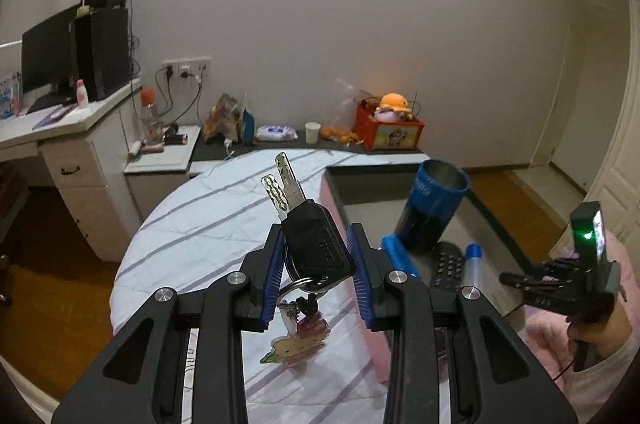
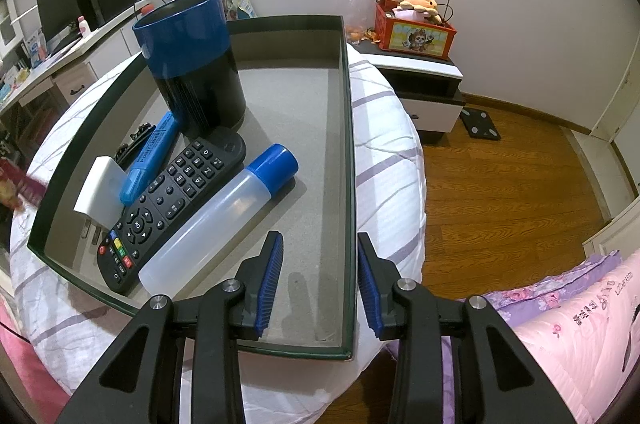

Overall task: Organize rigid objects
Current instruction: 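Lift the keychain with the left tool and carry it into the box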

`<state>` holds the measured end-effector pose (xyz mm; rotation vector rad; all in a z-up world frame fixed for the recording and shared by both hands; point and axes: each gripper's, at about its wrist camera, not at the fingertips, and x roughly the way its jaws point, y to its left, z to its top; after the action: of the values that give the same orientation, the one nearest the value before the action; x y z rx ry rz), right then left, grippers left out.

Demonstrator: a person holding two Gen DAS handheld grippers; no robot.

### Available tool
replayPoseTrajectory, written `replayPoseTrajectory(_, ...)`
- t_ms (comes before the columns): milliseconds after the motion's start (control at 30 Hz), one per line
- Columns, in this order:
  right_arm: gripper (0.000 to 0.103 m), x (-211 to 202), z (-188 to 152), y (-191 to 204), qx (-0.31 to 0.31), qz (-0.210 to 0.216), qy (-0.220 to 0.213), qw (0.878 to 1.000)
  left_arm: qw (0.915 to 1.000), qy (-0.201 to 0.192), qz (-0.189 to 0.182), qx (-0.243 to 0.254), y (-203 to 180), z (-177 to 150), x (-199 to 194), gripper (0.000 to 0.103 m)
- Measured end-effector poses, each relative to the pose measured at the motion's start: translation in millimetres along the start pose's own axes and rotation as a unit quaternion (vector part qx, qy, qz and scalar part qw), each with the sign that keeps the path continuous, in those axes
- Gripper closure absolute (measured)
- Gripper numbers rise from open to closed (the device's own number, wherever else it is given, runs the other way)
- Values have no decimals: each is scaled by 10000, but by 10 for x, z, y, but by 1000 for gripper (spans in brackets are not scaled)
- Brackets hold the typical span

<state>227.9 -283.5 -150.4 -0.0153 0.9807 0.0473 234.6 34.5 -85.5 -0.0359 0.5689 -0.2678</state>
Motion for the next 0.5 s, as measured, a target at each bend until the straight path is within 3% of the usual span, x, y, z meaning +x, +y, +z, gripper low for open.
replayPoseTrajectory(500,65,20,-6,7,10,11,15,10000,9961,-479,-560,484,-590,458,-154,71)
